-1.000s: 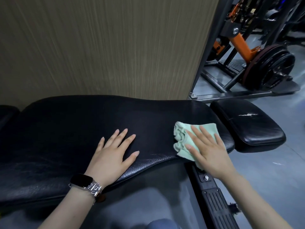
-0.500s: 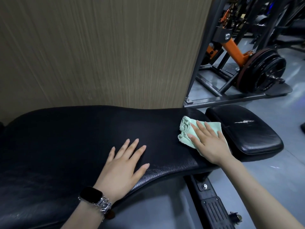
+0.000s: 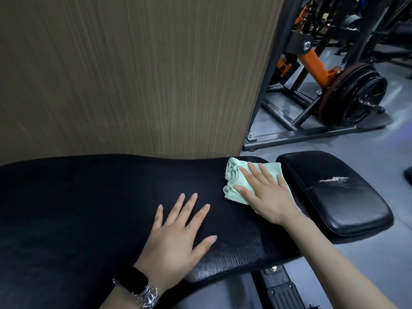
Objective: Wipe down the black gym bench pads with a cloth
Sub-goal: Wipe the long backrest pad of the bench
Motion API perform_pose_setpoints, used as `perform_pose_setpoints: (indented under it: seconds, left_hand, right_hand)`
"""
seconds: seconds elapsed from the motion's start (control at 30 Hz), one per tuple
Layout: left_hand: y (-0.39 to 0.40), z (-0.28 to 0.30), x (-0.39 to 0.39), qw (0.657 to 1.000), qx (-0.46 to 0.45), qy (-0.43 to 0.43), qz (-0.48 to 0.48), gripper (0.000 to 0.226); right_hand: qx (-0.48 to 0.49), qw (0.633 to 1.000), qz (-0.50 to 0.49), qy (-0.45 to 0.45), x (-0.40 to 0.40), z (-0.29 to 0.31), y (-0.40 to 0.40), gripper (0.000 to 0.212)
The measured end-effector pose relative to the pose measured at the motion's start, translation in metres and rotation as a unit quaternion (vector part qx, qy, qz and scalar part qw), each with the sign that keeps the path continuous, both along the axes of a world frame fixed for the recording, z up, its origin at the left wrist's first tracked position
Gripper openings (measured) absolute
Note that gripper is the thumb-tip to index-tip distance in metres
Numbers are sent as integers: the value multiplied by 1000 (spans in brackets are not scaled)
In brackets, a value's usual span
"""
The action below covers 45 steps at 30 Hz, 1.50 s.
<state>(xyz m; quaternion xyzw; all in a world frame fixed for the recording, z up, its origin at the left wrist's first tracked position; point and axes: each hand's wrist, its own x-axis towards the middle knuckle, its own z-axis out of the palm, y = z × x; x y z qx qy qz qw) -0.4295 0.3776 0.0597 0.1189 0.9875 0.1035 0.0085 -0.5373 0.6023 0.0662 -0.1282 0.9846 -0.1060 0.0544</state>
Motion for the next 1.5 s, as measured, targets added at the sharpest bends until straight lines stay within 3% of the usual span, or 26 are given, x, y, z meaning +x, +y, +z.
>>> perform_pose_setpoints:
  seconds: [0.1,0.23,0.47,0.63,0.83,1.17,1.5]
  left_hand:
    - [4,-9,-3,1000,-5,-8,18,63]
    - [6,-18,-7,1000,1,22,11,64]
    - [8,-26,-16,999,3,28,19,67]
    - [7,-31,-21,999,2,42,17,68]
    - [7,-34,-20,997,2,80,19,66]
    - [9,-34,-21,996,6,82,19,73]
    - [7,-32,-20,995,12,101,20,73]
  right_hand:
    - [5,1000,0,-12,-22,2,0,62]
    - [4,1000,3,-15,-50,3,0,58]
    - [-10,1000,16,8,-88,2,1,80]
    - [15,1000,4,4,-101,3,-6,53]
    - [33,998,43,16,-99,4,-30,87]
    - [7,985,174,20,-84,6,-66,73]
    - [3,994,108,16,-96,8,-11,85]
